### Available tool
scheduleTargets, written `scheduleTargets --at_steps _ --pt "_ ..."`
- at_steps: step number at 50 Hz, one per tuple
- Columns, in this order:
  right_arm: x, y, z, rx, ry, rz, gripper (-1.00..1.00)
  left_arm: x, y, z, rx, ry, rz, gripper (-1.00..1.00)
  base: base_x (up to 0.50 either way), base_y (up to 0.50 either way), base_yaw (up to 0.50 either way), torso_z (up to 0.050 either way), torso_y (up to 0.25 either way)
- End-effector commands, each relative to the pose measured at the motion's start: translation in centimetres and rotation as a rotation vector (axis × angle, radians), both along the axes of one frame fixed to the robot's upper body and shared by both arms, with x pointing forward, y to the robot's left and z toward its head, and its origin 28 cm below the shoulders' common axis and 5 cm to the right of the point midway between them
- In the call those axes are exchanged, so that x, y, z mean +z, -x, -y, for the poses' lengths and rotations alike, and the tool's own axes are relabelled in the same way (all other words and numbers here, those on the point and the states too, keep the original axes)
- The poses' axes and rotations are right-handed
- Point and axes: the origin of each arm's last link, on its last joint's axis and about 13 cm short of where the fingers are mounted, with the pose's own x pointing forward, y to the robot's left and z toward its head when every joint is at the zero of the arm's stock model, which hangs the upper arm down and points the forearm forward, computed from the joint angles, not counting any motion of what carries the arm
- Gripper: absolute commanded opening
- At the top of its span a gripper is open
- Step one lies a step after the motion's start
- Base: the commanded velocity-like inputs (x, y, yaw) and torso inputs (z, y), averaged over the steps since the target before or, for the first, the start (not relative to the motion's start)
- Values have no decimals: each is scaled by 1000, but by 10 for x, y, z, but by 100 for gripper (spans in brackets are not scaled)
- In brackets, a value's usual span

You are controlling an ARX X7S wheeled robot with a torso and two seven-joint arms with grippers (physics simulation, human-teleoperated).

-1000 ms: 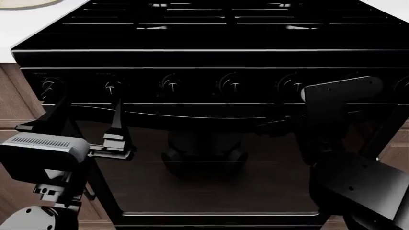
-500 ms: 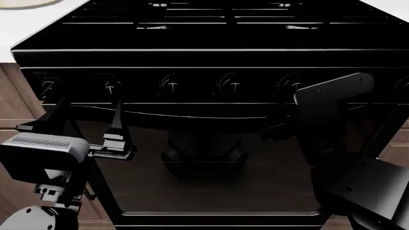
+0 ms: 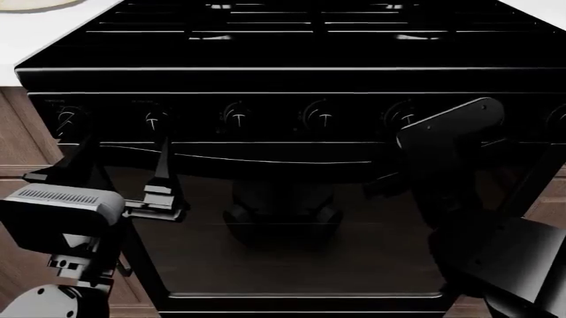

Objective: Pick the croissant and place it on the pan. Then turn on the stove to warm the croissant.

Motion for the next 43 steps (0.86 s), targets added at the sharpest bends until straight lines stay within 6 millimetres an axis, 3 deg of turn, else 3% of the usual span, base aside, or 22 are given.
scheduleTargets --at_steps 1,14,15,43 --pt "18 6 -11 97 32 77 -100 -1 0 0 -1 -1 -3 100 0 0 3 15 11" --pt "21 7 -11 87 41 78 -100 1 1 0 -2 -1 1 100 -3 2 2 0 4" --pt "21 7 -11 84 37 79 100 1 1 0 -2 -1 1 100 -14 0 0 0 0" --pt "25 31 -8 50 0 134 100 3 3 1 -4 -5 14 100 0 0 0 0 0"
